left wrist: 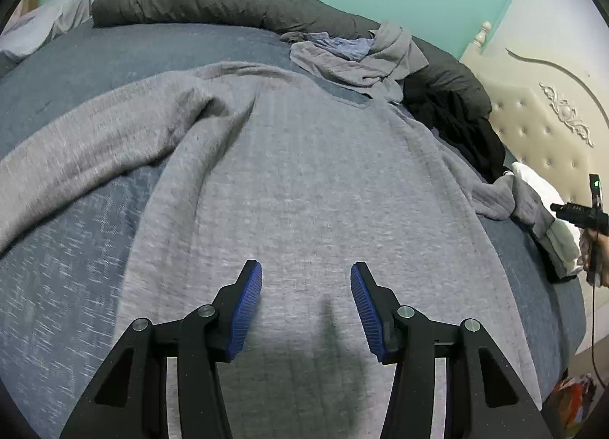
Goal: Fold clothes
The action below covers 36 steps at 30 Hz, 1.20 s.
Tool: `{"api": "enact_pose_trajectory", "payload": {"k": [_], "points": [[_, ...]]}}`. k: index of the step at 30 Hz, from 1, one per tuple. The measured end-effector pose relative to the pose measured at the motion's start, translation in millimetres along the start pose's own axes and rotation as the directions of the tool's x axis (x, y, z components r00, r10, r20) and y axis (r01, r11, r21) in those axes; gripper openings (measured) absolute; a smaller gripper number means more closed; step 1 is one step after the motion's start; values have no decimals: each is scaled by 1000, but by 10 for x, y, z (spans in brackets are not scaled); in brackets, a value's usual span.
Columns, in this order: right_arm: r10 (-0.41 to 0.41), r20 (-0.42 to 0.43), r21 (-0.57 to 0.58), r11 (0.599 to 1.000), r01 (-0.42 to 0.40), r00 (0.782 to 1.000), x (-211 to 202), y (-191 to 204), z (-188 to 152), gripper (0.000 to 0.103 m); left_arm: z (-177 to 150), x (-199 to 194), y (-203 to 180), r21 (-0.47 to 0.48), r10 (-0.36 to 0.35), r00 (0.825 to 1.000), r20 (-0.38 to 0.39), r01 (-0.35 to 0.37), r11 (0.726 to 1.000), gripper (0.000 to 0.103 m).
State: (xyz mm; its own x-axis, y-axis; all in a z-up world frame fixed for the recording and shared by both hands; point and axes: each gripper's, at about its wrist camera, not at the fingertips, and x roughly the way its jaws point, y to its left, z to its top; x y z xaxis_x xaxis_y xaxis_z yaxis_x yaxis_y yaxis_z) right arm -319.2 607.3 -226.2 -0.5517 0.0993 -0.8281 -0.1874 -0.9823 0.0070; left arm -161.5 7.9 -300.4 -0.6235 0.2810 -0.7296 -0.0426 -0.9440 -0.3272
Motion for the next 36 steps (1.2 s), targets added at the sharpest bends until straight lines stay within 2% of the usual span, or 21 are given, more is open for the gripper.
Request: {"api": "enact_pose_trajectory", "payload": {"k": [2, 4, 8, 9, 12, 16, 19, 25, 29, 32, 35, 36], "points": [[-42, -10, -43, 998, 42, 999, 78, 51, -20, 49, -29, 34, 1, 15, -3, 1000, -9, 3, 1000, 53], [-106, -17, -58, 993, 105, 994, 147, 50, -40, 44, -53, 46, 6, 33, 8, 1000, -6, -8, 999, 53], [-147, -14, -73, 987, 145, 989, 226, 14, -75, 40, -77, 79, 88, -1, -15, 1000, -14, 15, 1000, 53], [-156, -18, -81, 985, 154, 988, 240, 15, -84, 36, -84, 89, 104, -10, -18, 1000, -16, 18, 1000, 53], [-189, -27, -108, 977, 186, 982, 283, 24, -111, 15, -101, 102, 112, -6, -14, 1000, -18, 13, 1000, 53], [-229, -21, -113, 968, 225, 973, 292, 40, -143, 2, -110, 108, 125, -9, -15, 1000, -17, 15, 1000, 53], [-248, 4, -130, 960, 247, 969, 237, 106, -155, 1, -99, 97, 117, -9, -15, 1000, -10, 15, 1000, 53], [-169, 89, -171, 968, 182, 982, -203, 296, -31, 0, -88, 54, 86, -3, -18, 1000, 2, 18, 1000, 53], [-146, 143, -137, 977, 166, 979, -578, 159, 187, 0, -89, 44, 67, 1, -19, 1000, 5, 19, 1000, 53], [-46, 83, -118, 991, 56, 995, -594, 60, 253, 0, -93, 47, 47, 5, -21, 1000, 4, 21, 1000, 53], [-62, 38, -133, 989, 66, 997, -459, 79, 208, 3, -94, 63, 29, 8, -22, 1000, 2, 22, 1000, 53], [-74, 31, -142, 987, 78, 997, -394, 100, 178, 11, -101, 62, 37, 9, -20, 1000, 3, 20, 1000, 53]]}}
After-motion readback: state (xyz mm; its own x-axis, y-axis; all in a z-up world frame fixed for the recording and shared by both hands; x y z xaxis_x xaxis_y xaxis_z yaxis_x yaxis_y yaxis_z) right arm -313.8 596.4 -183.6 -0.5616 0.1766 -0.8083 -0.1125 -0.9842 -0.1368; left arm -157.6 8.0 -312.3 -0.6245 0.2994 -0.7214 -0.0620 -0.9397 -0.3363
